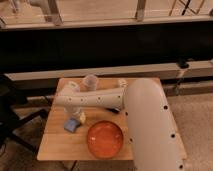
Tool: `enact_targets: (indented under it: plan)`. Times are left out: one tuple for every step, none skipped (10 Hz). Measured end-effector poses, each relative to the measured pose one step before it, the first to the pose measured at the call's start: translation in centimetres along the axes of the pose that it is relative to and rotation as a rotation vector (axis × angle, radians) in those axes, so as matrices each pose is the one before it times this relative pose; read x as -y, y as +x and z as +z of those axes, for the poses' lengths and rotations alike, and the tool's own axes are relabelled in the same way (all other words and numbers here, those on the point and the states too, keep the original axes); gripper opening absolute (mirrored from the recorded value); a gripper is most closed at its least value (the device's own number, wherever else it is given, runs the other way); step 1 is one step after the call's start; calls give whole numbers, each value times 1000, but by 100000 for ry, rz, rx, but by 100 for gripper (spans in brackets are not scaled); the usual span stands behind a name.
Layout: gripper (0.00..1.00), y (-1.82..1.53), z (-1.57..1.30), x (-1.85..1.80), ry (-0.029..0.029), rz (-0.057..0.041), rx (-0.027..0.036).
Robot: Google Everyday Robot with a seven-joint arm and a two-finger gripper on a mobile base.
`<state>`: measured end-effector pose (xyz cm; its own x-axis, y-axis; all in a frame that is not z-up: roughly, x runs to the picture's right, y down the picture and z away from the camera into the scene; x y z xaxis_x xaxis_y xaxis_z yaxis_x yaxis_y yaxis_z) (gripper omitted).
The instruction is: Wipe the white sponge on the table
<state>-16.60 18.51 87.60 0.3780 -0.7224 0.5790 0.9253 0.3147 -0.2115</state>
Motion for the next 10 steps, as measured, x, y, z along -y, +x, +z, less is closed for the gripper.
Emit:
enact_targets:
  plan:
    - [11, -43, -116, 127, 182, -206, 22]
    - [3, -169, -184, 27, 185, -590, 106]
    - [0, 89, -278, 35, 357, -323, -167]
    - [0, 55, -272, -52, 269, -252, -142]
    - [0, -65, -193, 55, 153, -540, -139]
    - [0, -30, -191, 157, 228, -618, -174]
    - [0, -51, -157, 113, 133, -555, -167]
    - [0, -6, -97, 29, 69, -320, -104]
    - [0, 98, -99, 156, 12, -433, -290]
    - [0, 12, 57, 81, -176, -318, -62]
